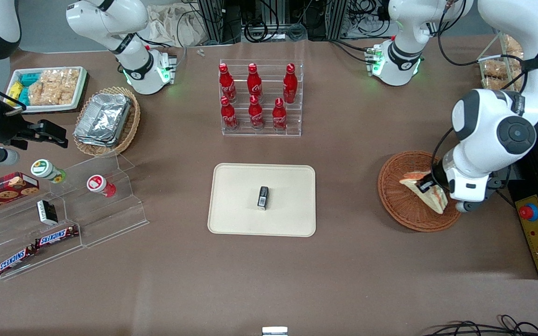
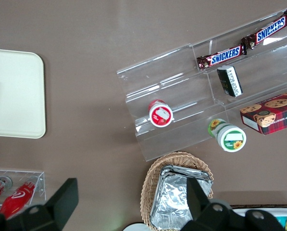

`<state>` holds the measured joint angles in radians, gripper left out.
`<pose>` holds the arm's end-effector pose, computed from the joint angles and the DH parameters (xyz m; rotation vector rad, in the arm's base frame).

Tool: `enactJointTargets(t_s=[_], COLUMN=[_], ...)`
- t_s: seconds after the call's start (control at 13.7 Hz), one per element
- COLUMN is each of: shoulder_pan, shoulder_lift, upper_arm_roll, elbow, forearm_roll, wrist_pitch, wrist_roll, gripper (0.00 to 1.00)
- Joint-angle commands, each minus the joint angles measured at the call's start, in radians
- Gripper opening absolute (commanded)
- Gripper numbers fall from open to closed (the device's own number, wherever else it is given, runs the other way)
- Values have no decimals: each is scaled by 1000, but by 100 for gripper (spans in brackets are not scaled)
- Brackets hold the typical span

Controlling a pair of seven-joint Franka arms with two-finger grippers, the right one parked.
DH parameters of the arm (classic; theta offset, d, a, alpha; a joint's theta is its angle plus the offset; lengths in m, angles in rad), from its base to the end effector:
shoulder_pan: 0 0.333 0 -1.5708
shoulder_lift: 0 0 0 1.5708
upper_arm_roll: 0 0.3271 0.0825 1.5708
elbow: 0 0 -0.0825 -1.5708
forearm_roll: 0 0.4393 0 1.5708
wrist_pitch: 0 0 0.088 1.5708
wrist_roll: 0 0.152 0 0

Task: Place sandwich from basket to tray
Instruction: 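Carry the held sandwich over to the cream tray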

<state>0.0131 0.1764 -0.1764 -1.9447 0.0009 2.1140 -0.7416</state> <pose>0.6349 -0.1029 0.3302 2.9861 0.8918 -0.0266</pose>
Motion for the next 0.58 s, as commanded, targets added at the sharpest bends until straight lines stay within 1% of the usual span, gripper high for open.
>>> enactJointTargets(t_s=[0.0, 0.07, 0.36, 0.51], shoulder_pan=[-4, -4, -5, -7], shoulder_lift=[-23, -26, -11, -11], upper_arm_roll=[-40, -58, -190, -233], elbow=[29, 42, 82, 79], forearm_roll=[13, 13, 14, 15], wrist_pitch=[-25, -25, -23, -22], wrist_roll=[33, 33, 77, 160], gripper=[0, 0, 0, 0])
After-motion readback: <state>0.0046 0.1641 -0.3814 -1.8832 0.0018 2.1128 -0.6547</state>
